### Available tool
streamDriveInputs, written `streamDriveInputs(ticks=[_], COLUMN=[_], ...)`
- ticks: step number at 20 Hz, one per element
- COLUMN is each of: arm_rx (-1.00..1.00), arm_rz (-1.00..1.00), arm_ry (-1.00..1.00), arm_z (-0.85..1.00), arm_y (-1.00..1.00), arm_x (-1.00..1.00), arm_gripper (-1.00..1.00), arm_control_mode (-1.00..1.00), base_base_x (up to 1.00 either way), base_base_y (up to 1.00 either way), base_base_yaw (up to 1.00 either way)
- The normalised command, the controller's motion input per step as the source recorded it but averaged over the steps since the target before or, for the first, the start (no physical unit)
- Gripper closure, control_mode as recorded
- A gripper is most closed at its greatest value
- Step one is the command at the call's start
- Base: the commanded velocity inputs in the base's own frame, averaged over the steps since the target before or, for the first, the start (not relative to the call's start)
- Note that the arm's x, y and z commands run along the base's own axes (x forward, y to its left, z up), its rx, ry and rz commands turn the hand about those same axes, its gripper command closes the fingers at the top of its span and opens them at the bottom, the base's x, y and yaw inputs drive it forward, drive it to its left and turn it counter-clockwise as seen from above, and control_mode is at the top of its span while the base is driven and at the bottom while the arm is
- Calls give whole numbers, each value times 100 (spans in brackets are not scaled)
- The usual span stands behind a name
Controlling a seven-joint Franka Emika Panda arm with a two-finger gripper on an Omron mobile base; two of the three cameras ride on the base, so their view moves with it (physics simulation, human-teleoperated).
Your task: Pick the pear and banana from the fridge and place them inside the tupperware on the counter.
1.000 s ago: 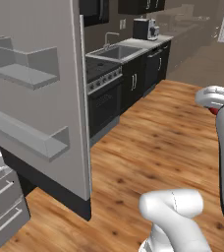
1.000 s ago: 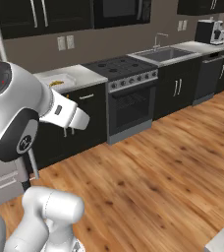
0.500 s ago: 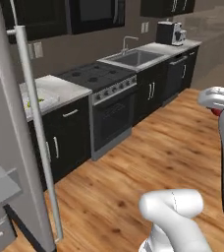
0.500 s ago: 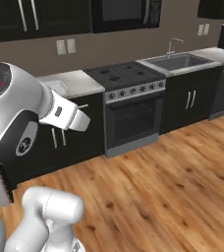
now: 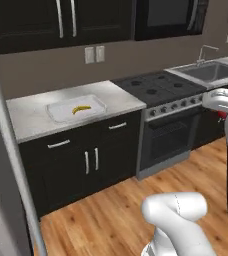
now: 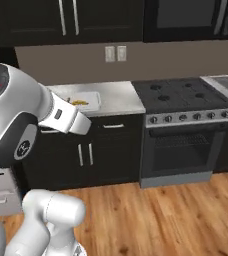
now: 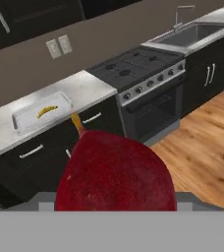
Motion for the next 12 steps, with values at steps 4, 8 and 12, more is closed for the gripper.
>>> streamDriveInputs(ticks=[4,8,12], arm_rx=[0,0,0], arm_rz=[0,0,0], arm_ry=[0,0,0], arm_z=[0,0,0], arm_y=[0,0,0], arm_x=[0,0,0], arm_gripper=[100,100,100], arm_control_mode=[100,100,100], base_base_x=[100,100,100], base_base_y=[-25,-23,-17], base_base_yaw=[62,60,56])
